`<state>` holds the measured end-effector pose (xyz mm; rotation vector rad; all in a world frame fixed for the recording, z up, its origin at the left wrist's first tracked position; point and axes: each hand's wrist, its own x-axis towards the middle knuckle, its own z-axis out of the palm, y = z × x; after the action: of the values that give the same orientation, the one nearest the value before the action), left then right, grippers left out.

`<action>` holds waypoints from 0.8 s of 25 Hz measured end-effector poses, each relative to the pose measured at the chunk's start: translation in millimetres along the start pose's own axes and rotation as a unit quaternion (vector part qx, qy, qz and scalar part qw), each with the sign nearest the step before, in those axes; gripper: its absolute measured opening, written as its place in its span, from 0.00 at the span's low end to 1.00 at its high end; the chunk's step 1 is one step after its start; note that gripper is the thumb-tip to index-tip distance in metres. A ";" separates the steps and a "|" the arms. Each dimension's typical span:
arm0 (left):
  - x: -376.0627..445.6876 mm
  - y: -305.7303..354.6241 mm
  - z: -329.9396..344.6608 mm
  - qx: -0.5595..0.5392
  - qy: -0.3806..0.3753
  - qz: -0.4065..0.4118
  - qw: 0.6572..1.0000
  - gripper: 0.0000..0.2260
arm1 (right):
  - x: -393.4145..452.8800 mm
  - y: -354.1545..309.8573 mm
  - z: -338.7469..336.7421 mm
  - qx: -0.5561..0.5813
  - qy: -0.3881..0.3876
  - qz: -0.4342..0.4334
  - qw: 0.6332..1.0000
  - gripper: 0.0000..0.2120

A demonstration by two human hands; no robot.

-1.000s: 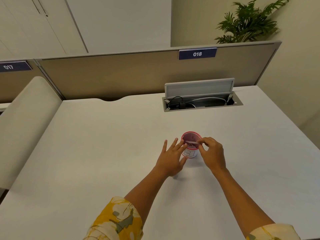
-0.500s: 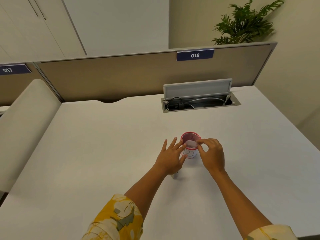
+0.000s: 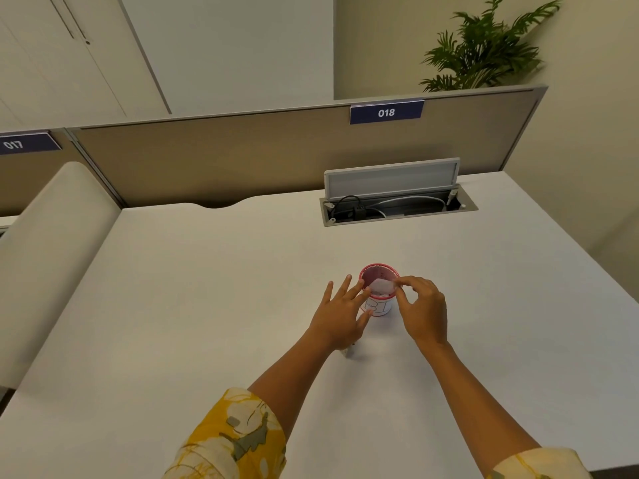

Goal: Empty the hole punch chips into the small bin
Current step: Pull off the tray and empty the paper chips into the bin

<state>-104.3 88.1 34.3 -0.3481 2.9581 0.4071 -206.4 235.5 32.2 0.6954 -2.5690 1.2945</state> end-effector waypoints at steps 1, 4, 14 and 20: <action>-1.4 1.3 0.5 -0.001 0.000 -0.001 1.000 0.28 | 0.1 -0.7 0.3 0.023 0.011 0.015 1.000 0.10; -4.8 5.8 -0.1 -0.003 -0.004 -0.006 1.000 0.29 | 3.8 -4.8 -2.7 0.118 0.072 0.075 0.988 0.08; -14.5 1.5 -22.5 -0.421 0.165 -0.088 0.887 0.27 | 17.9 -14.0 -8.9 0.252 0.015 0.226 0.941 0.07; -21.0 -25.0 -27.2 -0.577 0.060 -0.110 0.807 0.17 | 10.5 -50.6 13.6 0.244 -0.153 0.168 0.943 0.05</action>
<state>-80.7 61.4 57.4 -0.8105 2.3000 2.1540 -190.4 195.5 63.7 0.5830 -2.7088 2.1349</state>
